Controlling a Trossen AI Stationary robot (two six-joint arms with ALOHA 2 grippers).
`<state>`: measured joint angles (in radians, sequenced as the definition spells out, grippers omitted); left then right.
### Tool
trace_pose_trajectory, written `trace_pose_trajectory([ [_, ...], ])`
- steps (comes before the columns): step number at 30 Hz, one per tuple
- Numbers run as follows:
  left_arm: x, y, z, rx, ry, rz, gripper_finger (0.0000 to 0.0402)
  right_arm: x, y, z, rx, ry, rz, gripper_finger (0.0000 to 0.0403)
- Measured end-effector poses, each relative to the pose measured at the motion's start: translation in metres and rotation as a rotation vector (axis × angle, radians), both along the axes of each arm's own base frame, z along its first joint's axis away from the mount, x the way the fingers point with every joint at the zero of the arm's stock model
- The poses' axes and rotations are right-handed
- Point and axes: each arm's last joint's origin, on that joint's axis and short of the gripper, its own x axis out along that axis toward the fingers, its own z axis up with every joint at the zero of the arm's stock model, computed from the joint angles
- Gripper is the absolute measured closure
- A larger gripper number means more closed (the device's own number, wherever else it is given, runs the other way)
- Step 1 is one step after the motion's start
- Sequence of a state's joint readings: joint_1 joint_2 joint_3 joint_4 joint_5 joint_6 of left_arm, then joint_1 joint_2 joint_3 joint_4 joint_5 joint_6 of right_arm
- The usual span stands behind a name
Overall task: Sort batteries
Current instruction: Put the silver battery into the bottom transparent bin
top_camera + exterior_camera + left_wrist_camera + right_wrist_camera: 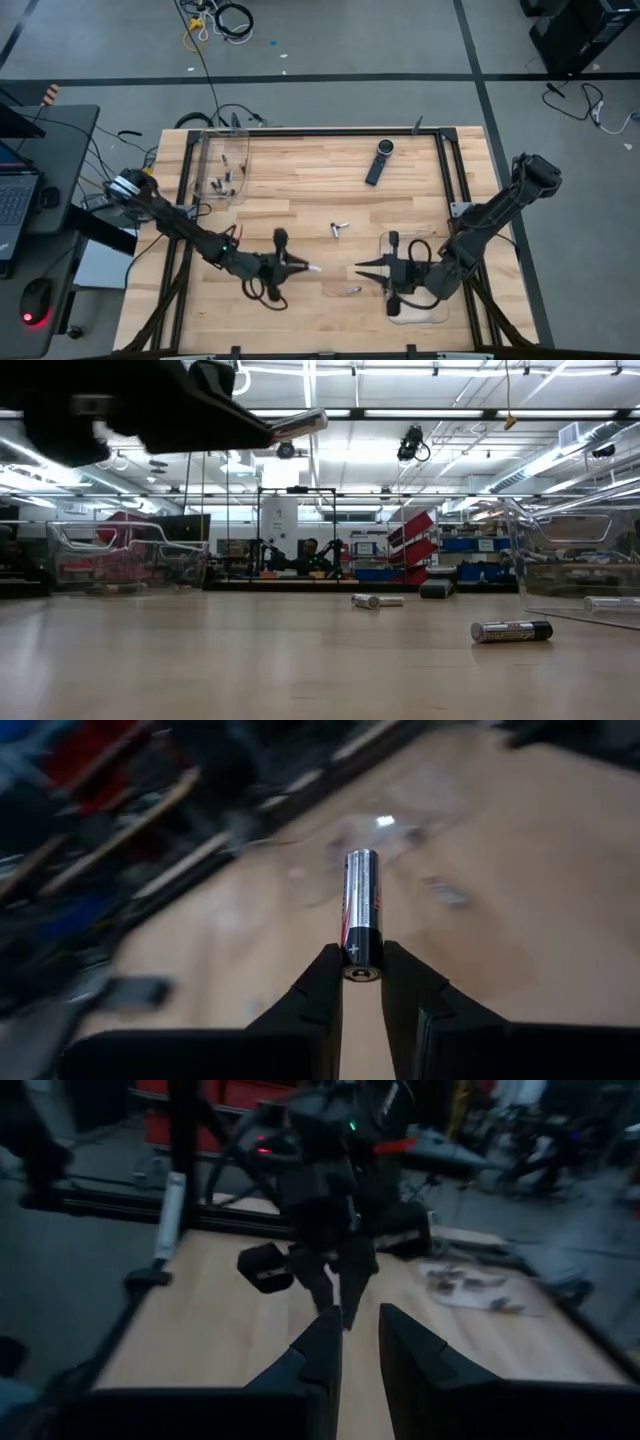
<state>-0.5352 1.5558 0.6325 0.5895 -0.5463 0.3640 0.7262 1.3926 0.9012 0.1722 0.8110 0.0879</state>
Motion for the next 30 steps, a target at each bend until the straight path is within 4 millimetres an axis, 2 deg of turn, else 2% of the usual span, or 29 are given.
trace_pose_trajectory([
  [5,-0.008,0.011,0.016,0.063,-0.011,0.149,0.0354,0.012,0.005,-0.017,-0.085,-0.007,-0.117,0.0346],
  [8,-0.011,0.017,0.019,0.108,0.005,0.212,0.0354,0.021,0.004,-0.026,-0.108,-0.015,-0.173,0.0346],
  [17,-0.005,0.029,0.018,0.076,0.023,0.208,0.0354,0.051,-0.011,-0.051,-0.113,0.017,-0.217,0.0333],
  [30,0.000,0.027,0.032,0.036,-0.104,0.127,0.0354,0.058,-0.018,-0.051,-0.051,0.022,-0.144,0.0254],
])
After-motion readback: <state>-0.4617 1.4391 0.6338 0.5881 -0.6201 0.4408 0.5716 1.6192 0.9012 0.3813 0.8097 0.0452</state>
